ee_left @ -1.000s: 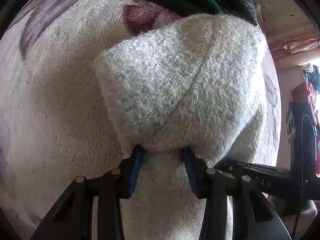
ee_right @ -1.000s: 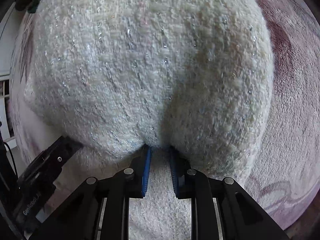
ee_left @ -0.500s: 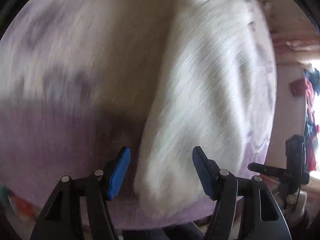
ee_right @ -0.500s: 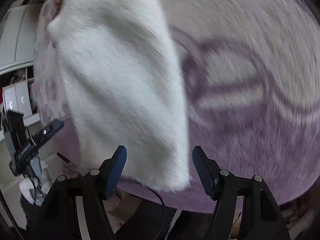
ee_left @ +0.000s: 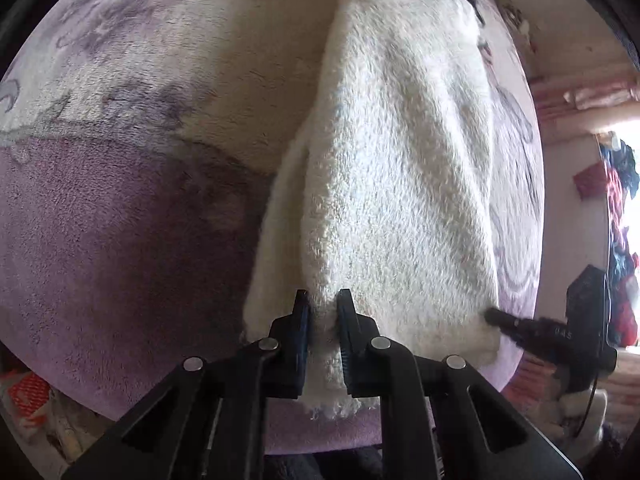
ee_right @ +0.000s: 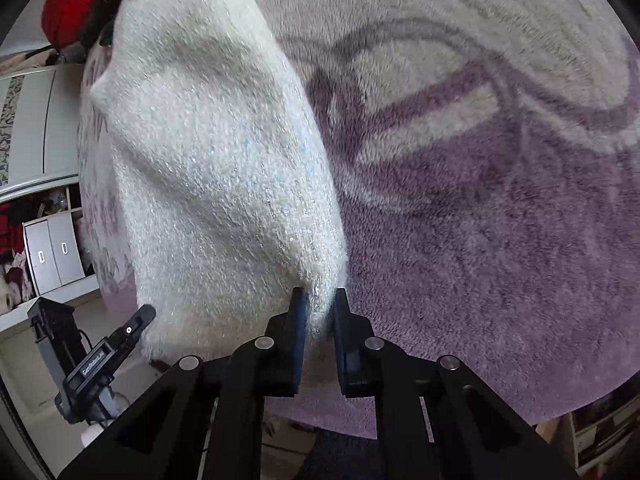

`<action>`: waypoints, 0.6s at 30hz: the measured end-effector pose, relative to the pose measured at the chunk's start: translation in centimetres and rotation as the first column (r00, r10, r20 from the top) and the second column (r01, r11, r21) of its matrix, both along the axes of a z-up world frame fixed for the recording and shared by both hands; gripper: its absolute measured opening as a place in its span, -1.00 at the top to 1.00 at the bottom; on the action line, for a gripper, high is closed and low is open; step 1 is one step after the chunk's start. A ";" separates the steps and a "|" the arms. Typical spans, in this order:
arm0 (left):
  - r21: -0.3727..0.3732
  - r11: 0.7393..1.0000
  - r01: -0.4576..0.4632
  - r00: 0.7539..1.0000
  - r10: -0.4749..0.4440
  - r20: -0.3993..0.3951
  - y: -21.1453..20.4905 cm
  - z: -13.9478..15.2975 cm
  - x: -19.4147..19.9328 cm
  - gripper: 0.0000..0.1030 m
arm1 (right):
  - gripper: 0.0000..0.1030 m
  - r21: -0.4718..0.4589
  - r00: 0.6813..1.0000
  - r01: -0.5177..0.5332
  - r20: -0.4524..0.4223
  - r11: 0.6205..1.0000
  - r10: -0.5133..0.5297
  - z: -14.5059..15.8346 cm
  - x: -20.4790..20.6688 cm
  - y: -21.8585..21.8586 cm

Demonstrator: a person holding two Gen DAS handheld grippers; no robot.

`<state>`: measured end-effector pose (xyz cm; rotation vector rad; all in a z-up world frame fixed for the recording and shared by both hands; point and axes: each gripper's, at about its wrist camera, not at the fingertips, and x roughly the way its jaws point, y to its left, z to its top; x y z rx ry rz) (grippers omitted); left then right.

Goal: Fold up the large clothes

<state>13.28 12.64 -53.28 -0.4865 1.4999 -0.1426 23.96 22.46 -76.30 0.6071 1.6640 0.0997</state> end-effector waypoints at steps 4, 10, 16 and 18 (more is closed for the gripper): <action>0.081 0.997 0.000 0.998 0.005 -0.062 1.9 -3.7 -0.4 0.78 | 0.95 -0.074 0.998 -0.030 -0.062 0.997 0.025 -3.0 1.0 -3.2; -0.082 0.993 -0.088 0.993 0.081 -0.085 4.5 -3.7 -0.2 0.63 | 0.93 0.133 0.987 0.089 -0.144 0.987 -0.070 -5.1 0.6 -4.6; -0.242 0.955 -0.174 0.982 0.148 -0.121 7.8 -6.6 -1.2 0.19 | -0.58 0.369 0.995 0.094 -0.071 0.925 -0.073 -6.2 1.2 -5.7; -0.269 0.949 -0.163 0.985 0.140 -0.103 7.9 -7.6 -0.4 0.02 | -0.63 0.406 0.996 0.066 -0.085 0.912 -0.034 -8.7 1.7 -4.3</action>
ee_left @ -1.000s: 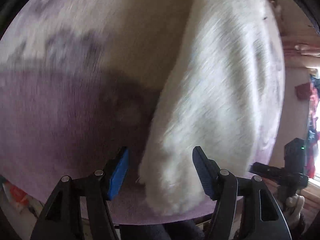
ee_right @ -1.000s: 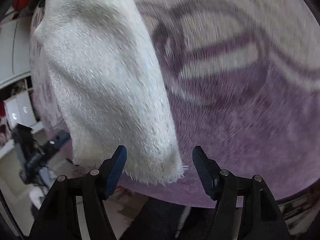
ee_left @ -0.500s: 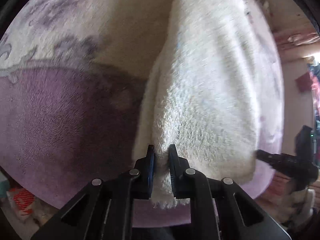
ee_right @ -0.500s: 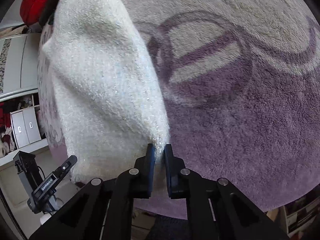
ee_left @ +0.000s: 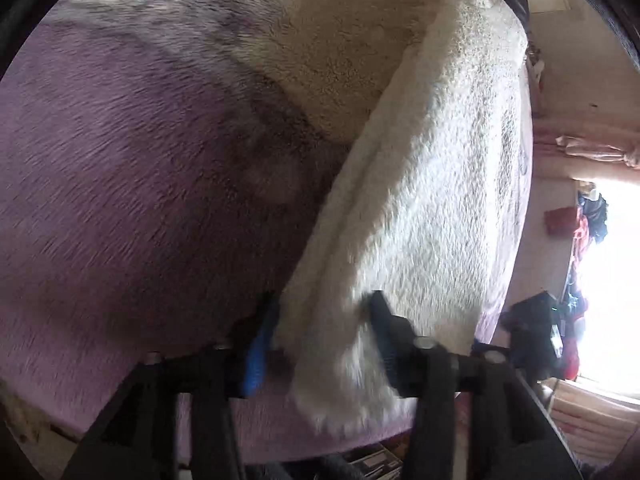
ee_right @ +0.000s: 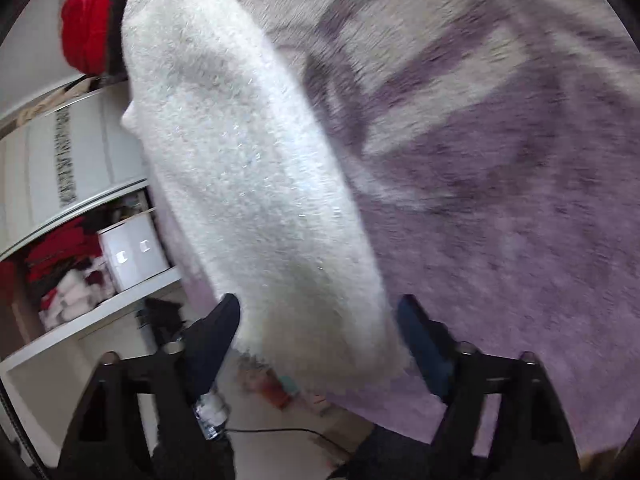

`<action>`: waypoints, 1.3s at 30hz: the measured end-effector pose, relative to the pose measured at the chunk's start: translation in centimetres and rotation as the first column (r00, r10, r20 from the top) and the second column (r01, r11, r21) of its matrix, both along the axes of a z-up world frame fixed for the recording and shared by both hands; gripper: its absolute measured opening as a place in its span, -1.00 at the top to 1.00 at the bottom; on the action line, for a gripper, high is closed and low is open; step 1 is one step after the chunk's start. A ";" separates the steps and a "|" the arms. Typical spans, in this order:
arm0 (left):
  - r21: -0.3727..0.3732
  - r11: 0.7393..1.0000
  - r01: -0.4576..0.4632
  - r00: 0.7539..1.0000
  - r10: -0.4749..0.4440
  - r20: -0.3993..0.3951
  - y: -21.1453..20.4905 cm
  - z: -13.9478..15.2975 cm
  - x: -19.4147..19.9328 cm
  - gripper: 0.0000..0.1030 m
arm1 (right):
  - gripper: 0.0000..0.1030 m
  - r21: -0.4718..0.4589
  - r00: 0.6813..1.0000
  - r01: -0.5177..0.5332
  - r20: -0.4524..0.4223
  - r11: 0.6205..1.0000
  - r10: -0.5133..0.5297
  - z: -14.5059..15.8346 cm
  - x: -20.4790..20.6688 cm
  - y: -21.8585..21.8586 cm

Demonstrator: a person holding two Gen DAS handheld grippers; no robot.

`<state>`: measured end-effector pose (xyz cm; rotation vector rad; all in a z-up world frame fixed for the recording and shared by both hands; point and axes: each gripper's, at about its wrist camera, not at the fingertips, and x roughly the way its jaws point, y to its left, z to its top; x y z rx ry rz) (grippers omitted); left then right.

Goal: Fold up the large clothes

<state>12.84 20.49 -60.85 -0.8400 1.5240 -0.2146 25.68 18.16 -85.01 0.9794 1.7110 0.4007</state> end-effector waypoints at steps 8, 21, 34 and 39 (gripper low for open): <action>0.006 0.998 0.061 0.994 -0.061 0.087 -1.8 -0.8 2.5 -0.01 | 0.30 0.119 0.999 0.029 0.039 0.992 -0.034 -2.7 -0.2 2.6; -0.058 0.996 0.067 0.993 -0.060 0.106 -3.6 3.3 -5.9 0.76 | 0.62 0.105 0.995 0.073 -0.080 0.992 -0.065 0.7 -8.4 4.5; -0.155 0.988 0.024 1.000 -0.026 -0.007 -3.3 0.5 -5.5 0.53 | 0.40 0.086 0.988 -0.026 -0.147 0.996 0.039 -3.8 -10.1 2.5; -0.202 0.979 0.033 0.999 -0.023 0.048 -3.1 6.6 -5.9 0.74 | 0.58 0.202 0.983 0.050 -0.181 0.978 -0.013 0.4 -9.7 2.8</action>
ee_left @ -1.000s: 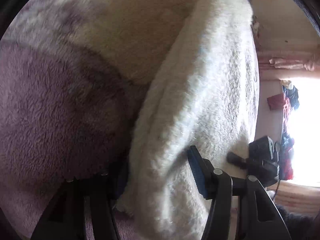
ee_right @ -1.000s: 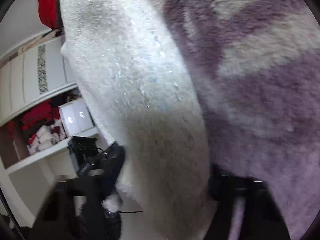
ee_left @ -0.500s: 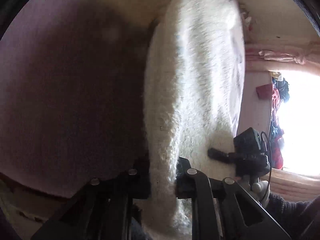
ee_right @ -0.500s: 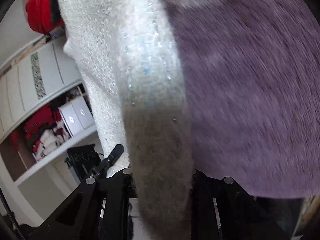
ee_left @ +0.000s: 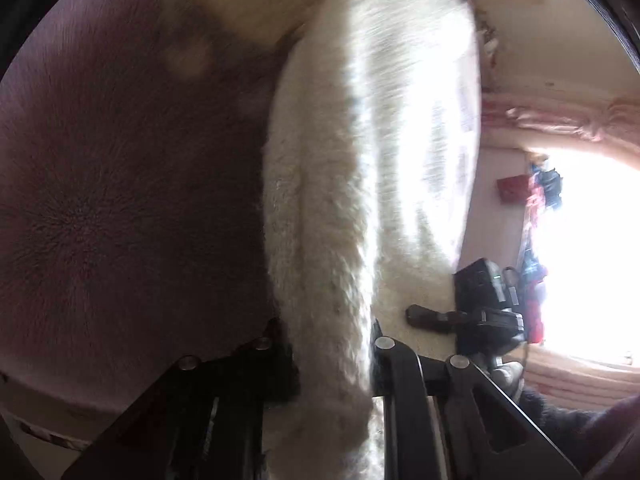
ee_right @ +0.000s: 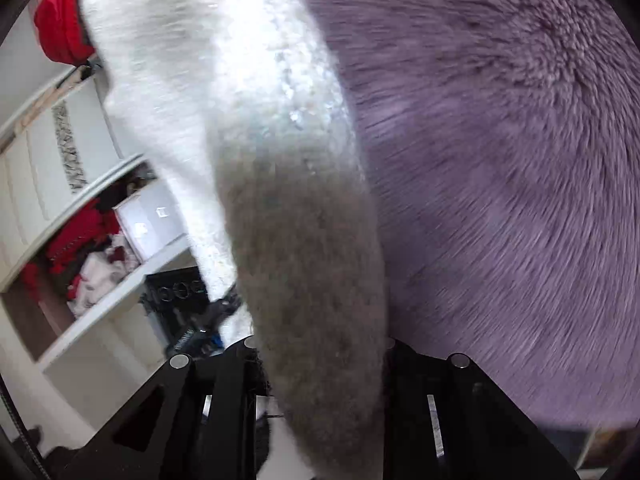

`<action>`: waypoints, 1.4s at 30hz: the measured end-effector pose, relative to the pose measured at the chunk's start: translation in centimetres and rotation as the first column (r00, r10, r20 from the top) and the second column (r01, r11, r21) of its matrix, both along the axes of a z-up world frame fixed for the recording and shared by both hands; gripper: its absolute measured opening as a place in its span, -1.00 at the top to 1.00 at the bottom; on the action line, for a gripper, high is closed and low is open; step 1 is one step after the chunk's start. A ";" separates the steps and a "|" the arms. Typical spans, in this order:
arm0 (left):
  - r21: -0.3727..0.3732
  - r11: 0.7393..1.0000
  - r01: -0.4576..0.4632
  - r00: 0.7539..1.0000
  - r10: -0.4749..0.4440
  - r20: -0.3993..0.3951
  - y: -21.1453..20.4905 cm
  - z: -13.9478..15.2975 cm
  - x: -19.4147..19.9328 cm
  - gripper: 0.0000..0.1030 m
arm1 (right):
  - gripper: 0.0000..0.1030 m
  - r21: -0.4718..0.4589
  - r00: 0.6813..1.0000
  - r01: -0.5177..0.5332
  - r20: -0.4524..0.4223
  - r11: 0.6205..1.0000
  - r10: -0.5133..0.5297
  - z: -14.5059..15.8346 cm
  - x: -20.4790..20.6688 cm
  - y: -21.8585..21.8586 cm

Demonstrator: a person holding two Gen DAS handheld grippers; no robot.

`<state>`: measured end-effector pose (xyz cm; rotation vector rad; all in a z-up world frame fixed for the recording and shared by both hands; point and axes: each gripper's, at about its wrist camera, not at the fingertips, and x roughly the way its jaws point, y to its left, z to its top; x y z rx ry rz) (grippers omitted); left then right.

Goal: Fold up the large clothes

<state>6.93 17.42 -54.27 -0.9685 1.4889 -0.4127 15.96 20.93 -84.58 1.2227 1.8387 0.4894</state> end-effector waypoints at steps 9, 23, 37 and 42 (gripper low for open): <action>-0.166 0.965 -0.202 0.972 0.219 0.087 4.2 7.1 10.6 0.74 | 0.59 0.195 0.978 0.191 0.048 0.962 -0.204 8.1 10.7 -0.8; -0.118 0.980 -0.162 0.975 0.141 -0.172 2.9 -2.7 29.7 0.69 | 0.45 0.044 0.961 0.263 -0.104 0.964 -0.257 0.9 30.2 -4.4; -0.146 0.951 -0.272 0.961 0.262 -0.089 4.0 1.6 30.5 -0.82 | -0.52 0.127 0.975 0.191 0.088 0.973 -0.203 8.1 35.5 -2.6; 0.005 0.971 -0.240 0.971 0.240 0.000 4.8 3.2 30.5 -0.82 | -0.53 0.006 0.943 0.175 0.286 0.985 -0.169 12.0 36.8 -7.8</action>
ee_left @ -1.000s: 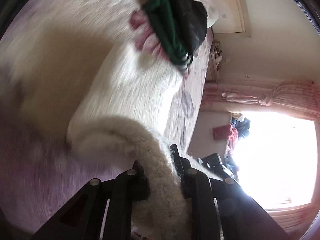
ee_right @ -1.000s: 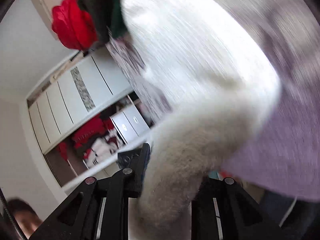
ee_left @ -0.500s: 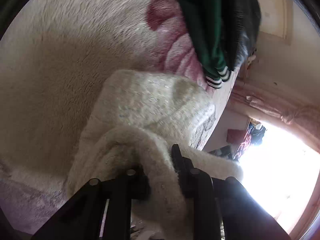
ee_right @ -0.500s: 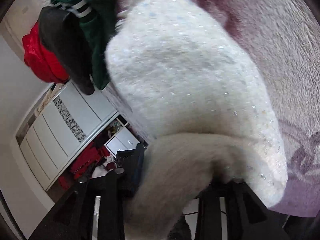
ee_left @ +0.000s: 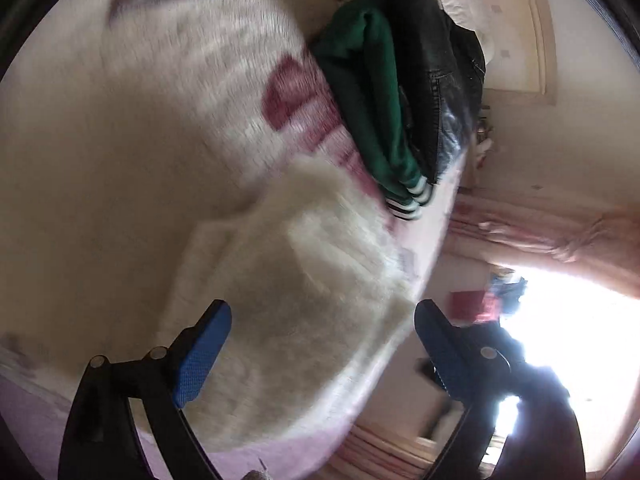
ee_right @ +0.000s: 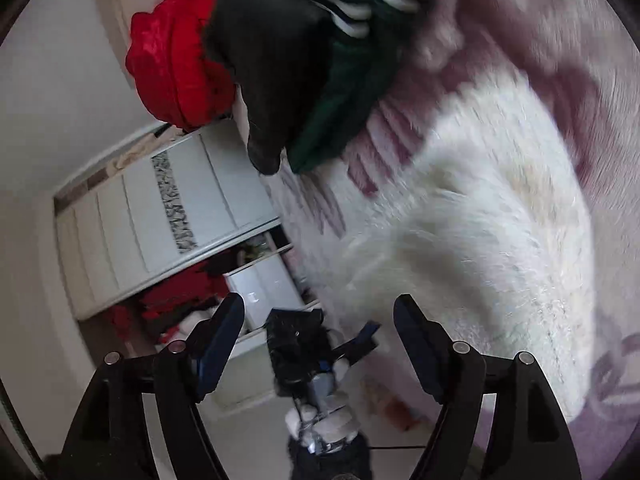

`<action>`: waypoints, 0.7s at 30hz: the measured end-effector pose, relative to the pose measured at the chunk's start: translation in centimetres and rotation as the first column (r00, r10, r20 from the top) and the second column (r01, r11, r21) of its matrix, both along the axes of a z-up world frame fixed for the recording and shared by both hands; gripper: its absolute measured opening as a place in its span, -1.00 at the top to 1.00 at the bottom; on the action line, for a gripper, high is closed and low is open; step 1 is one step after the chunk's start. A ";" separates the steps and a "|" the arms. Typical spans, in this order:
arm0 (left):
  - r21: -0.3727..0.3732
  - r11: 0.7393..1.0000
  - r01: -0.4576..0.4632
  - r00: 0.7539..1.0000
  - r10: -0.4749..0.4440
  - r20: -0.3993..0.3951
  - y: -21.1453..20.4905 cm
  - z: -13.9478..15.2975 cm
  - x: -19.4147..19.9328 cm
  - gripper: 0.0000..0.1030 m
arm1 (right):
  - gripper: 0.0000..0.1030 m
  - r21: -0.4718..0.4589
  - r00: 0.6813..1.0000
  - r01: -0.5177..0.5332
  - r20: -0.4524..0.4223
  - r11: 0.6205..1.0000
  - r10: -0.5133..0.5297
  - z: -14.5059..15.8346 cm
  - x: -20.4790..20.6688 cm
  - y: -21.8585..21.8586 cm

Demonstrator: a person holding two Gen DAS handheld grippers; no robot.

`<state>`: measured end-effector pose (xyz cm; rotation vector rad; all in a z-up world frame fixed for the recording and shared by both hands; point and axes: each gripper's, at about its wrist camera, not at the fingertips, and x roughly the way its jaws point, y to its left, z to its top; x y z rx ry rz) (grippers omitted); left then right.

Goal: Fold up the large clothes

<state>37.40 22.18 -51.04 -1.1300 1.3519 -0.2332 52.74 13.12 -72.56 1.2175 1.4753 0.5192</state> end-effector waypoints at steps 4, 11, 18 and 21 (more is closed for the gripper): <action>0.288 0.955 0.069 0.995 -0.088 0.052 -0.8 2.6 -0.9 -0.82 | -0.53 -0.332 0.968 -0.193 0.091 0.923 0.234 3.0 -1.3 -0.5; 0.468 0.861 0.199 0.976 -0.217 -0.017 -5.3 -1.0 -1.7 -0.82 | -0.55 -0.481 0.859 -0.422 0.060 0.769 0.509 -2.0 -5.1 -0.9; 0.369 0.917 0.152 0.988 -0.143 -0.050 -4.1 -6.3 0.3 -0.95 | -1.00 -0.272 0.832 -0.512 0.077 0.815 0.549 -13.0 -2.4 -1.0; 0.397 0.905 0.154 0.988 -0.151 -0.038 -3.7 -5.9 0.1 -0.95 | -1.00 -0.188 0.838 -0.505 0.126 0.842 0.531 -13.8 -1.8 -0.4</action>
